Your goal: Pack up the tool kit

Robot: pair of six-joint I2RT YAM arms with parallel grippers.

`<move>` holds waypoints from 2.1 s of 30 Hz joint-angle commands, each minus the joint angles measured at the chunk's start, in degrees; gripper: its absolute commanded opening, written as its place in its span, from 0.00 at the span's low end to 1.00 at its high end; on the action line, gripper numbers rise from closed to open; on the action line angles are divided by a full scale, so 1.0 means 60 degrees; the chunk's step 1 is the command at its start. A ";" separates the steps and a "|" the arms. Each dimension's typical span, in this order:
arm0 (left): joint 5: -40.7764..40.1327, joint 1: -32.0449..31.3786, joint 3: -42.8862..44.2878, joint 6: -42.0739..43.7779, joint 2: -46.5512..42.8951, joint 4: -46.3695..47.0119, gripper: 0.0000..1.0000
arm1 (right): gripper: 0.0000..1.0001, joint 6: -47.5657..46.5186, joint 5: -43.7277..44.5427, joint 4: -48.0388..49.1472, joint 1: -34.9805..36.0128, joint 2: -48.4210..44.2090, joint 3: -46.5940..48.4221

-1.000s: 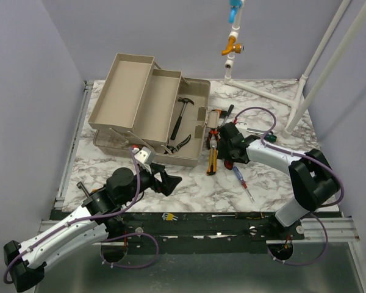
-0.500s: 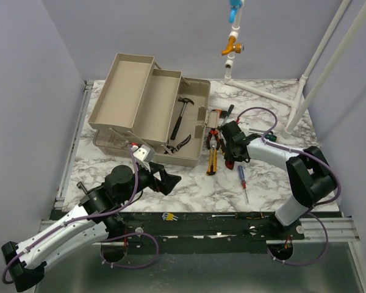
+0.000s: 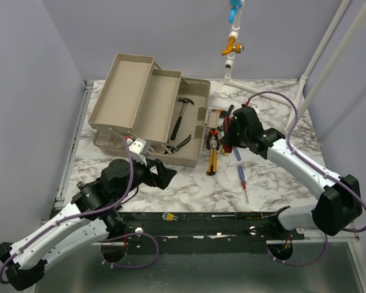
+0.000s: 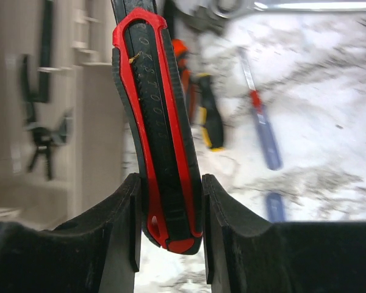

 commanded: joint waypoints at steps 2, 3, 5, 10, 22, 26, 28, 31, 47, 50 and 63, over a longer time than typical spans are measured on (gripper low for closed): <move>-0.1657 0.0046 0.2219 -0.0136 0.0572 -0.2373 0.99 | 0.12 -0.0040 -0.2396 0.0909 -0.0008 0.0174 0.1266; -0.1692 0.0101 0.2493 -0.0084 0.0642 -0.2620 0.99 | 0.11 0.0052 -0.2819 0.1072 -0.0008 0.0404 0.1512; -0.1836 0.0249 0.2832 0.0013 0.0612 -0.2897 0.99 | 0.10 0.0316 -0.3631 0.1387 -0.0007 0.0891 0.2059; -0.2504 0.0755 0.3411 0.0126 0.0256 -0.3724 0.99 | 0.10 0.0993 -0.4353 0.1772 0.0566 0.2353 0.3971; -0.2745 0.0863 0.2571 -0.0113 -0.1217 -0.3890 0.99 | 0.09 0.2661 -0.3142 0.1907 0.1514 0.5758 0.8046; -0.2554 0.0851 0.2192 -0.0257 -0.1649 -0.3773 0.99 | 0.10 0.3109 -0.2838 0.1880 0.1592 0.6680 0.8859; -0.2422 0.0852 0.2051 -0.0306 -0.1839 -0.3719 0.99 | 0.10 0.3271 -0.2833 0.2072 0.1603 0.7047 0.9077; -0.2260 0.0859 0.1910 -0.0362 -0.1980 -0.3680 0.99 | 0.10 0.3427 -0.2866 0.2040 0.1616 0.7705 0.9722; -0.1975 0.0850 0.1923 -0.0431 -0.1816 -0.3974 0.99 | 0.70 0.3584 -0.3195 0.1646 0.1647 0.8289 1.0780; -0.1755 0.0853 0.1839 -0.0431 -0.1680 -0.3747 0.99 | 0.70 0.3139 -0.3113 0.1900 0.1647 0.7466 0.9974; -0.0528 0.0836 0.1683 -0.0469 -0.0005 -0.2443 0.99 | 0.70 0.1336 -0.1181 0.2702 0.1609 0.2267 0.4015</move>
